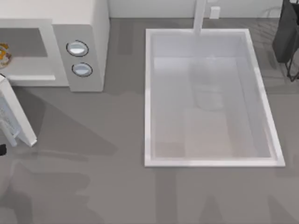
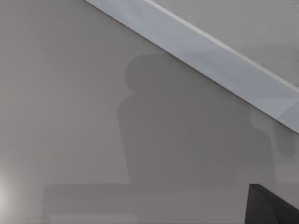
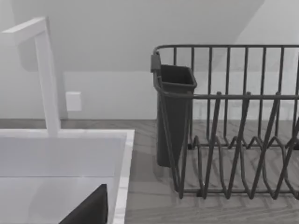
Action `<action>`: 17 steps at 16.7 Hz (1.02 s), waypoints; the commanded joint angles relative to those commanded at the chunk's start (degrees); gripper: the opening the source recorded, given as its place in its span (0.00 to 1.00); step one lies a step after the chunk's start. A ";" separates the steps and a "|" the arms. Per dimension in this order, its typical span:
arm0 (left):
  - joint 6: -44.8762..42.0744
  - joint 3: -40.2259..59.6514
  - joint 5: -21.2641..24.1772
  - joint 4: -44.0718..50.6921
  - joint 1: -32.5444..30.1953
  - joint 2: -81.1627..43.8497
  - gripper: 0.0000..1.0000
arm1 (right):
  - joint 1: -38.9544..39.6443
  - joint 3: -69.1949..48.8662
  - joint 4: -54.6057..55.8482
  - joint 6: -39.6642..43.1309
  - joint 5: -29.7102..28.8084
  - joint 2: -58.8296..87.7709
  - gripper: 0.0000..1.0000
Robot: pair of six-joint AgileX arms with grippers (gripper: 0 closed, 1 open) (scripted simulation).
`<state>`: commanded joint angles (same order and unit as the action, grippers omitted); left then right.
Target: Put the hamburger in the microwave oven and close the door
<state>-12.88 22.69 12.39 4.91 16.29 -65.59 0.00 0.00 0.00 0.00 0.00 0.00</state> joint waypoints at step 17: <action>9.86 5.00 -8.56 -5.66 -12.65 -8.62 0.00 | 0.00 0.00 0.00 0.00 0.00 0.00 1.00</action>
<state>-3.02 27.68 3.83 -0.75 3.63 -74.21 0.00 0.00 0.00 0.00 0.00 0.00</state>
